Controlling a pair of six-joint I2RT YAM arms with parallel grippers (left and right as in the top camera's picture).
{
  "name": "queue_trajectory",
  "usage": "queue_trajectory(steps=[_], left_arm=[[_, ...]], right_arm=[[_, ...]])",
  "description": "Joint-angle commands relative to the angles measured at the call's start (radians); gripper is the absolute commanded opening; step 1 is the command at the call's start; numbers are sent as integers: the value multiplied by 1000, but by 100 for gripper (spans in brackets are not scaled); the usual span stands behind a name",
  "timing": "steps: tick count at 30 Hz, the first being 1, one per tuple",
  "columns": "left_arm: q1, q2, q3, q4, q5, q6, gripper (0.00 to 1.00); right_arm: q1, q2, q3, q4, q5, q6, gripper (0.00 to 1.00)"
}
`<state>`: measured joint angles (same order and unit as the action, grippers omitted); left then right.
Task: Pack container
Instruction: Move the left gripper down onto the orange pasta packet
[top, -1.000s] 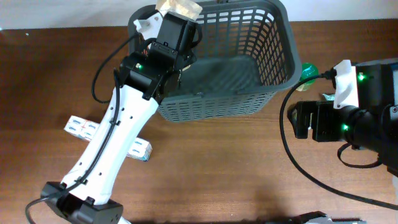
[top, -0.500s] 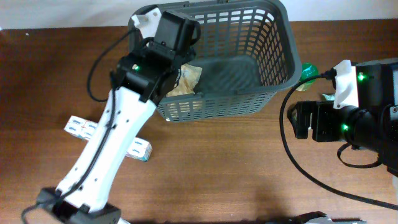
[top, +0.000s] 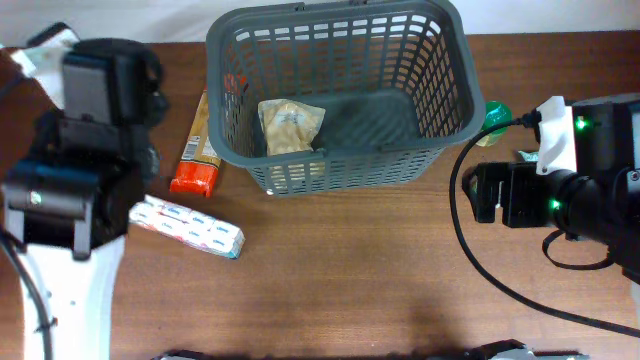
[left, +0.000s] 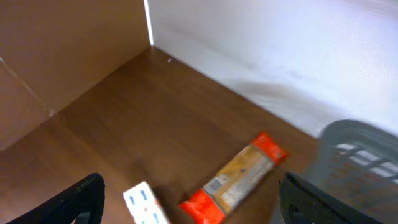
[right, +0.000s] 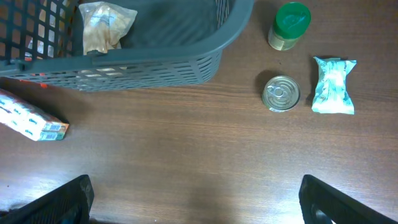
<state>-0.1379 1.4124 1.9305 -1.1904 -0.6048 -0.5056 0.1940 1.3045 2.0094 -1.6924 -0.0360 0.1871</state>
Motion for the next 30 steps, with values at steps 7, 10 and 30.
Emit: queue_trajectory(steps=[7,10,30], left_arm=[[260,28,-251,237,463,381,83],[275,37,-403,354,533,498,83],[293,358,-770,816,722,748,93]], right_arm=[[-5,1,-4,-4,-9,1,99],[-5,1,-4,-4,-9,1,99],[-5,1,-4,-4,-9,1,99]])
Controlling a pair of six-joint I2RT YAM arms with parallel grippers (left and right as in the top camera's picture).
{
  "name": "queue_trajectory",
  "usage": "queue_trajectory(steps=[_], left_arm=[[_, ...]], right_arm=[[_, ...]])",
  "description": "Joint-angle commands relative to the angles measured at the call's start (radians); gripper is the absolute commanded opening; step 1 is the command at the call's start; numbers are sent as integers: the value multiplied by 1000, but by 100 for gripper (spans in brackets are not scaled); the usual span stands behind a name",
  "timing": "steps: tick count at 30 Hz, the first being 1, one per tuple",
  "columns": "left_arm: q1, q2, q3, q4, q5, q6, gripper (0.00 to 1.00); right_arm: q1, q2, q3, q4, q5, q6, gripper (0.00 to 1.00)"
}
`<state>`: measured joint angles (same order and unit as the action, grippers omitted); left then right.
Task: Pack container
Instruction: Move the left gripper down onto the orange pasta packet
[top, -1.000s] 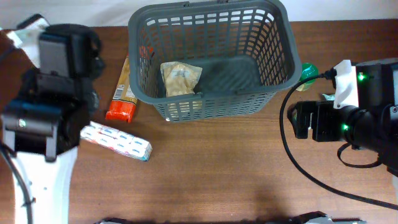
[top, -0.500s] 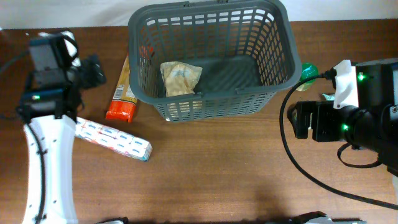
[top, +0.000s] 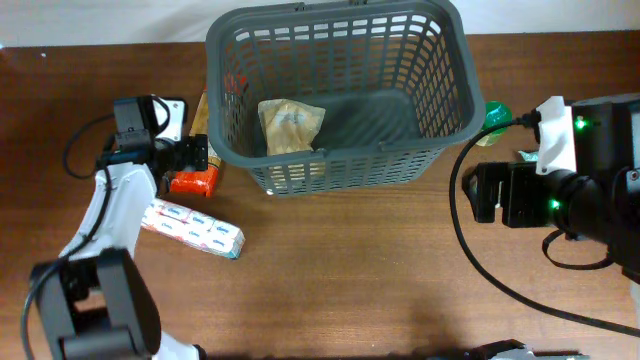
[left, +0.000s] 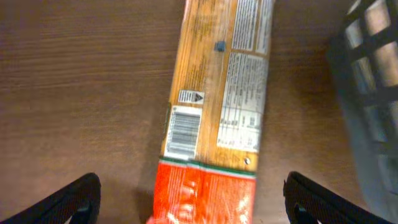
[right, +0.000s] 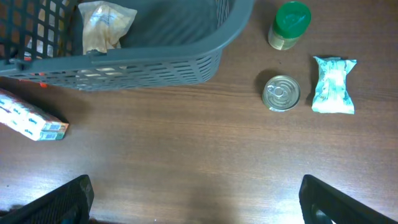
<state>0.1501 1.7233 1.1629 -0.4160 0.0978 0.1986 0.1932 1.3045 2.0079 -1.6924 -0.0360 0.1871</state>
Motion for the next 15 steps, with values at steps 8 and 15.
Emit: queue_trajectory(steps=[8,15], left_arm=[[-40,148,-2,124,18,52,95],[-123,209,-2,180,-107,66,95]], right_arm=[[-5,1,-2,-4,-8,1,99],[-5,1,-2,-4,-9,1,99]])
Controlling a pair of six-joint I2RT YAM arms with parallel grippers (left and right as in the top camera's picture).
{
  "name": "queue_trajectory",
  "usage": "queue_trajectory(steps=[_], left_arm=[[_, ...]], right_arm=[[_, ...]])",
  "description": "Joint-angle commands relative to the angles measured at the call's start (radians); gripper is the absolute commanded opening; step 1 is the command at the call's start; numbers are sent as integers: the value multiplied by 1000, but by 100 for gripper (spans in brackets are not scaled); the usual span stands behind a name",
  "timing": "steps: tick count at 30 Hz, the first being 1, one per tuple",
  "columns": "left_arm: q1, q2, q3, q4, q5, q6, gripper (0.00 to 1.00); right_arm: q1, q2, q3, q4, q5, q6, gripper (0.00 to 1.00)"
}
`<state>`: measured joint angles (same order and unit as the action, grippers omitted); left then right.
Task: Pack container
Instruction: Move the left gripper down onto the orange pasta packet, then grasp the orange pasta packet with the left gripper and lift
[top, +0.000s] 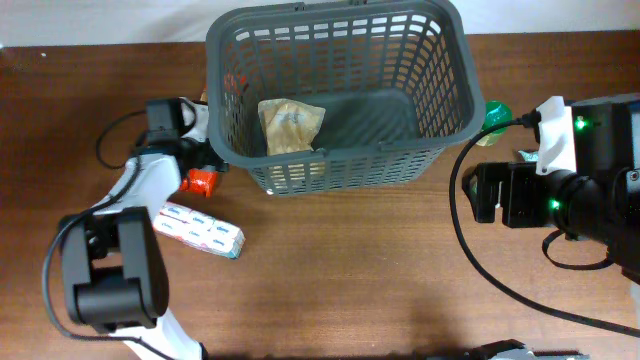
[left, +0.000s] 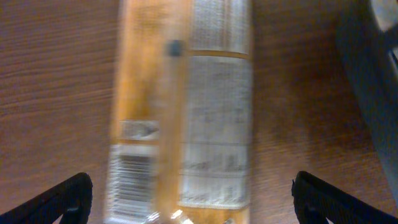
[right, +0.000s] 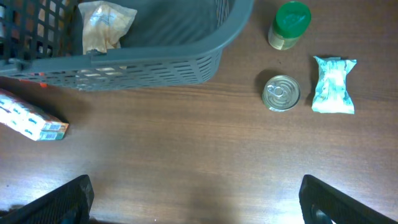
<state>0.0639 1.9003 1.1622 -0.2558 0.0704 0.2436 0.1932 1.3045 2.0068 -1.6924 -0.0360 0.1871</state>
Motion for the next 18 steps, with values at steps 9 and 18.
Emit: queue_trajectory(steps=[9,18], left_arm=[[-56,102,-2,56,-153,19,95],[-60,138,-2,68,-191,19,50]], right_arm=[[-5,1,-1,-4,-9,1,99],[-5,1,-1,-4,-9,1,99]])
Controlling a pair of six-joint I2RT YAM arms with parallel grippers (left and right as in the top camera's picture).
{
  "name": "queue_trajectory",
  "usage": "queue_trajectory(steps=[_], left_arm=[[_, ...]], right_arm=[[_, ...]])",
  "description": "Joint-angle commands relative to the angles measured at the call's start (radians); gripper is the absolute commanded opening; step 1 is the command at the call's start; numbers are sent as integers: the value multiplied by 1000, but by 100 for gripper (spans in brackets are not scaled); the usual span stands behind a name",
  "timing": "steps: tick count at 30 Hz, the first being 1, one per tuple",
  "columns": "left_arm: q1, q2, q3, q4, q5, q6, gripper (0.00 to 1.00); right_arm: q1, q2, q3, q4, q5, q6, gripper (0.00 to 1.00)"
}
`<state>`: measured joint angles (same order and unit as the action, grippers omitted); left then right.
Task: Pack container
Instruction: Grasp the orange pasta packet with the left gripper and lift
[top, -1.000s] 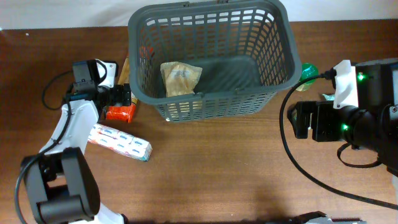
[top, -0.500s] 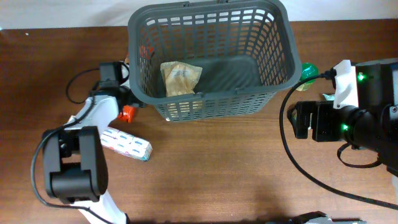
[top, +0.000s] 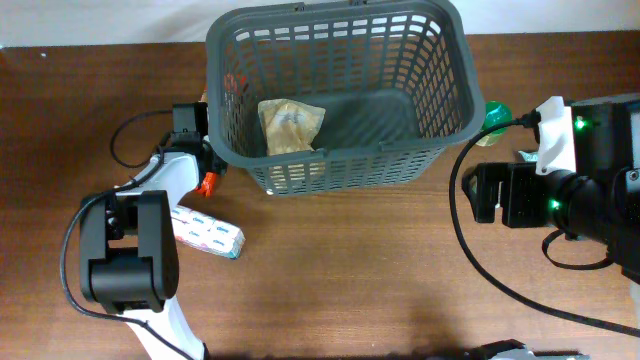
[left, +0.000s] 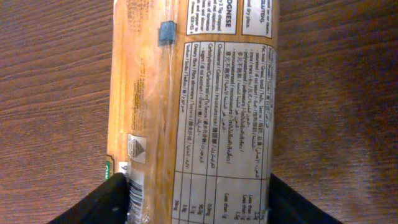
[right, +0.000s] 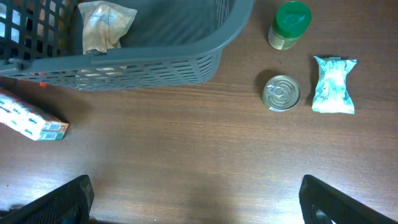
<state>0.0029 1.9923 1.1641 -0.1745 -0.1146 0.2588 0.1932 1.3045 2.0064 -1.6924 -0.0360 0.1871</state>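
Note:
An orange noodle packet (left: 193, 93) with a printed label lies on the table just left of the grey basket (top: 440, 60); only its red end (top: 208, 183) shows from overhead. My left gripper (left: 198, 200) is shut on the packet, a finger pressed against each long side, low beside the basket wall (top: 195, 150). A tan crinkled bag (top: 290, 122) lies inside the basket. My right gripper (right: 196, 205) hangs open over bare table to the right of the basket, holding nothing.
A blue-and-white box (top: 205, 232) lies in front of the left arm. Right of the basket are a green-lidded jar (right: 289, 25), a tin can (right: 281, 93) and a white-green pouch (right: 334, 85). The basket's left wall stands close to the left gripper.
The left fingers stood wide apart on either side of the packet; now they are pressed against its sides. The left wrist sits a little nearer the basket. The right arm is unchanged.
The left arm was raised high at the table's left, with the packet far below. Then its open gripper was down over the packet beside the basket, then closer still. Now it is shut on the packet. The right arm stayed still throughout.

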Motion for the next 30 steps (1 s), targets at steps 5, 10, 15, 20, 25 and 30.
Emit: queue_trajectory(steps=[5,10,15,20,25,30], left_arm=[[2,46,-3,-17,-6,-1,24],[0,32,8,-25,-6,-46,2],[0,-27,21,-26,-6,-48,2],[2,-152,55,-25,-23,-49,2],[3,-315,132,-33,-47,-47,2],[-6,-446,254,-113,-48,-13,2]], right_arm=[[-5,1,-1,-4,-9,1,99],[-5,1,-1,-4,-9,1,99],[-5,1,-1,-4,-9,1,99],[-5,1,-1,-4,-9,1,99],[-5,1,-1,-4,-9,1,99],[-5,1,-1,-4,-9,1,99]])
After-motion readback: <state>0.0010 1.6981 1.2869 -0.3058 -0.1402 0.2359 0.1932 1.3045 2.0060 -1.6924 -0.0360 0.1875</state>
